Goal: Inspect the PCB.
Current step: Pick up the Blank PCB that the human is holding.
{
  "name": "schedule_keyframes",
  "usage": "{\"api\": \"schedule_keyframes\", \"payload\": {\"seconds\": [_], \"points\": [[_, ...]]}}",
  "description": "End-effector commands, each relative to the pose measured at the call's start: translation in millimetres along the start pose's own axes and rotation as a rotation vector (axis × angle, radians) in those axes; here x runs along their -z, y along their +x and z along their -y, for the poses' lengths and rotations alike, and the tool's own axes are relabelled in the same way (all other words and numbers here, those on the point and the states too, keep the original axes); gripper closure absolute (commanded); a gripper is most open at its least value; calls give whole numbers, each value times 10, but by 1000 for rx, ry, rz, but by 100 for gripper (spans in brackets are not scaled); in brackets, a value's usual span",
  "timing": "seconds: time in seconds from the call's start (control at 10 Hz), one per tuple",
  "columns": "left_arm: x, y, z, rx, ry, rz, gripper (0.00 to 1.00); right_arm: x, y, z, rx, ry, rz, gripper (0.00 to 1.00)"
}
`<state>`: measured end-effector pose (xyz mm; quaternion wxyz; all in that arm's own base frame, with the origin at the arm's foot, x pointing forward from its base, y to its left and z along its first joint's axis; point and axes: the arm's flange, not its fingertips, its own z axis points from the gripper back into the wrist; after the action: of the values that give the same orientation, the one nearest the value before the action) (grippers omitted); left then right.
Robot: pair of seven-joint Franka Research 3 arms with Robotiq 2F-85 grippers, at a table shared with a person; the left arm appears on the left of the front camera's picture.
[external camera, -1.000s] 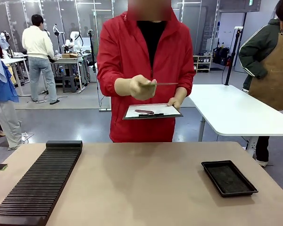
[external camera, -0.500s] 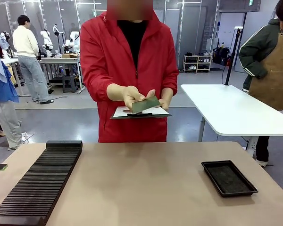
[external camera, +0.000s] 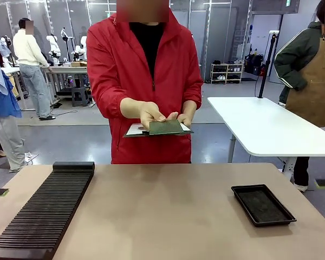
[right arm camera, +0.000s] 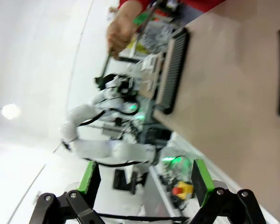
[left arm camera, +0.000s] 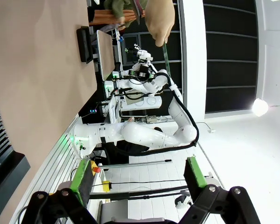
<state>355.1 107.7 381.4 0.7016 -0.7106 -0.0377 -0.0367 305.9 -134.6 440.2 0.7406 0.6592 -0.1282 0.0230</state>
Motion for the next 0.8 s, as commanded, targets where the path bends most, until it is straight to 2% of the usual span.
{"api": "schedule_keyframes", "payload": {"seconds": [0.0,0.2,0.5,0.7], "points": [[-4,0,3,-2,5,3,0,233,350,-260,107,60,-79,0],[-4,0,3,-2,5,3,0,571,564,-492,143,80,-117,0],[-4,0,3,-2,5,3,0,1089,812,-723,309,77,-155,0],[-4,0,3,-2,5,3,0,1419,934,-833,372,56,-164,0]]}}
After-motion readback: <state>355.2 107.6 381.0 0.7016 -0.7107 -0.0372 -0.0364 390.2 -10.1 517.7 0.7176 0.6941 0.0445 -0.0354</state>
